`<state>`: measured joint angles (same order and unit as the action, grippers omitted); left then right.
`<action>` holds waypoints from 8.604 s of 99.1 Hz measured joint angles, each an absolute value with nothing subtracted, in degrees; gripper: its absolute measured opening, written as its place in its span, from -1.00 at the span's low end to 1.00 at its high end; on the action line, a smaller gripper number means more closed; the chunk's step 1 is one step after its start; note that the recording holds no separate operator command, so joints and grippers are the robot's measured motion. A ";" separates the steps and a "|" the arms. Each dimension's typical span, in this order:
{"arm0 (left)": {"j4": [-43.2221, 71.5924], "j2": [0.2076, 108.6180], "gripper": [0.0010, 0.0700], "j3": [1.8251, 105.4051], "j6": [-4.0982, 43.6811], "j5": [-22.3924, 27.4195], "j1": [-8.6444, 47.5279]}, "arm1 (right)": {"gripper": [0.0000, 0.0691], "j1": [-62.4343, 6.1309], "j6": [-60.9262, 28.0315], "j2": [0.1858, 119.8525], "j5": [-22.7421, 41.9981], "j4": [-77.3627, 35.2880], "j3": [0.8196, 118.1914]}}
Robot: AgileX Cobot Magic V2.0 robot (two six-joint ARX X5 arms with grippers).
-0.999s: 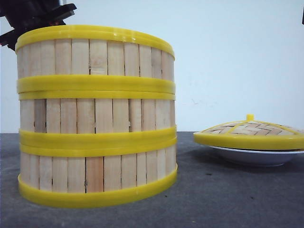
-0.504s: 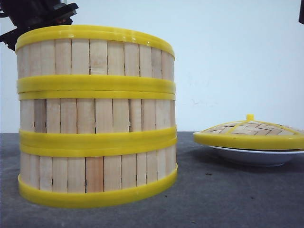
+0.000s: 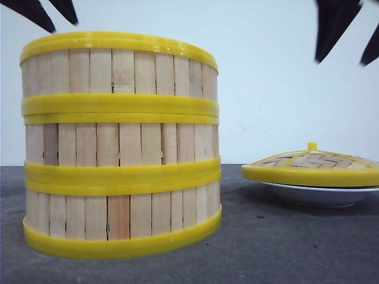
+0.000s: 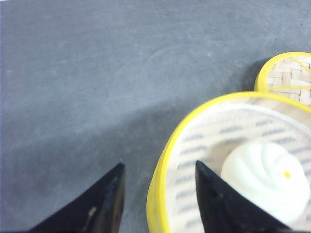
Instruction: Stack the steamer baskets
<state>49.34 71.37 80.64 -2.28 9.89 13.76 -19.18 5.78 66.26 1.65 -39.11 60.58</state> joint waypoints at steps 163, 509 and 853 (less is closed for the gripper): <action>48.05 54.35 -0.26 61.30 -0.58 4.21 6.24 | -0.84 -13.39 3.62 90.54 -4.45 -20.47 60.51; 46.09 54.37 -0.26 61.30 -0.58 -1.58 6.00 | 0.08 -21.61 -0.38 66.11 -1.43 -51.86 79.85; 10.52 0.21 -0.99 1.87 4.14 -0.43 3.77 | -0.97 -5.50 4.75 41.58 -11.81 -30.24 45.74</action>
<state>10.52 0.21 1.87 4.14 -0.43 3.77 -5.50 4.75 41.58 -11.81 -30.24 45.74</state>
